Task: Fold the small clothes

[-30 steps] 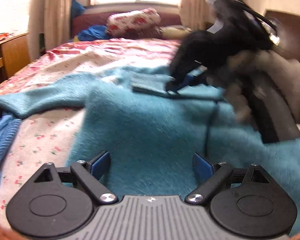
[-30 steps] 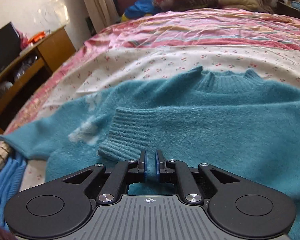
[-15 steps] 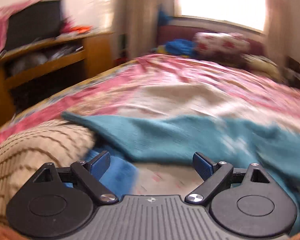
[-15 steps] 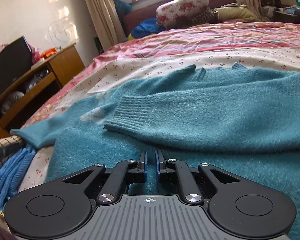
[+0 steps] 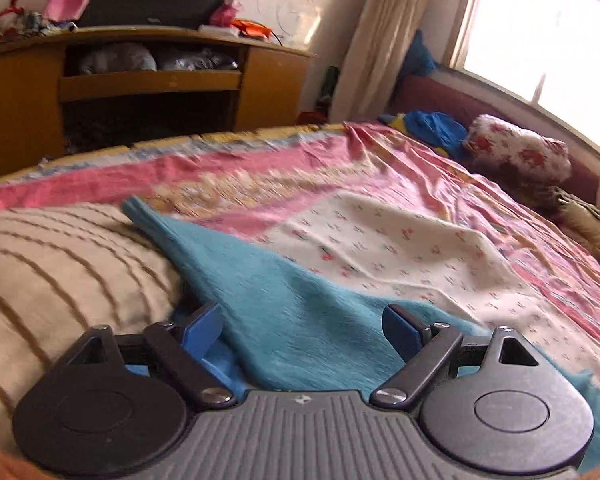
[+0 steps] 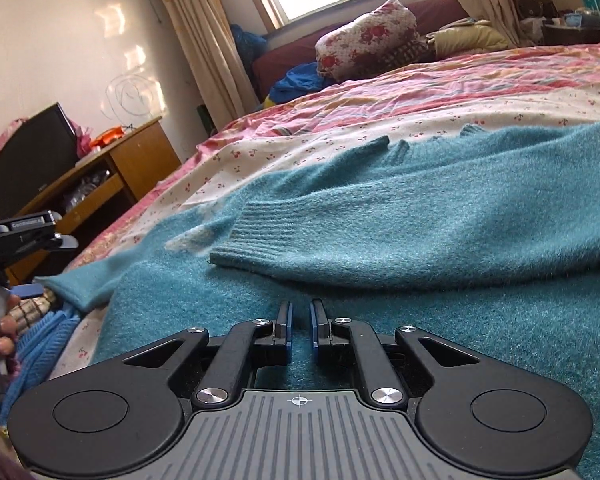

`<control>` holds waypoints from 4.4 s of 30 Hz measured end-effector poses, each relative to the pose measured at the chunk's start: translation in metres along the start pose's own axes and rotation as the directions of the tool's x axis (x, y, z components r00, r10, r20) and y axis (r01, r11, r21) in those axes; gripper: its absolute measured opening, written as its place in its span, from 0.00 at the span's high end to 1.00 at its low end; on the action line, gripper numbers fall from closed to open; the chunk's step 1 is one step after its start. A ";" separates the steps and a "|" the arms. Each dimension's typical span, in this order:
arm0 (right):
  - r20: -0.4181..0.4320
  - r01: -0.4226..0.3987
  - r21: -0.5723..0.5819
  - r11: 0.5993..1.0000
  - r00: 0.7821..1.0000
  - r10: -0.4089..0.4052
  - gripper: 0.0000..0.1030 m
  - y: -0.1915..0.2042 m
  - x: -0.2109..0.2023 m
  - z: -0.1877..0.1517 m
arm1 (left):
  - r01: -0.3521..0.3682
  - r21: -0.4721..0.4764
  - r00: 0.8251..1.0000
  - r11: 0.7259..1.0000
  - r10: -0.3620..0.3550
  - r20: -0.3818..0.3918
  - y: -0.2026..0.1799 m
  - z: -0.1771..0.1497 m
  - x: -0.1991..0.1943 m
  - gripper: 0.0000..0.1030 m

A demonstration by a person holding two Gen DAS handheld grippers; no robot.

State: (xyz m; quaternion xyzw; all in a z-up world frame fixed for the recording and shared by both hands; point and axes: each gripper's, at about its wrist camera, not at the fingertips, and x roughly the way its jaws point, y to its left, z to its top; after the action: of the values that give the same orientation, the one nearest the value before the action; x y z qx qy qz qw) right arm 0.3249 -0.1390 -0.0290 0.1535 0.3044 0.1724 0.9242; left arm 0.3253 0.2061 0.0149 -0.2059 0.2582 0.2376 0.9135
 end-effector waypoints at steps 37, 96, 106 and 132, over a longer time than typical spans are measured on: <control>0.014 0.005 0.019 1.000 1.000 -0.006 0.91 -0.009 -0.042 -0.004 | 0.510 0.183 0.860 0.840 -0.501 -0.097 -0.145 0.003 -0.054 0.84; 0.052 0.247 0.219 0.944 0.963 -0.264 0.79 -0.112 -0.048 0.070 | 0.498 0.417 0.867 0.760 -0.445 -0.225 -0.080 -0.110 -0.089 0.43; 0.013 0.201 0.248 0.948 0.977 -0.211 0.87 -0.088 -0.032 0.101 | 0.377 0.577 0.916 0.725 -0.384 -0.116 -0.127 -0.101 -0.084 0.39; 0.183 -0.018 0.169 0.985 0.983 -0.014 0.89 0.004 -0.044 0.209 | 0.000 0.685 0.946 0.729 -0.222 0.236 -0.134 -0.061 -0.025 0.22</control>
State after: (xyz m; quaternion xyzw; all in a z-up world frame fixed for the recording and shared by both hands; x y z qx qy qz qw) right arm 0.4199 -0.1909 0.1553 0.2475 0.2312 0.1318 0.9316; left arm 0.3558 0.0593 0.0157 0.1638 0.1713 0.1003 0.9663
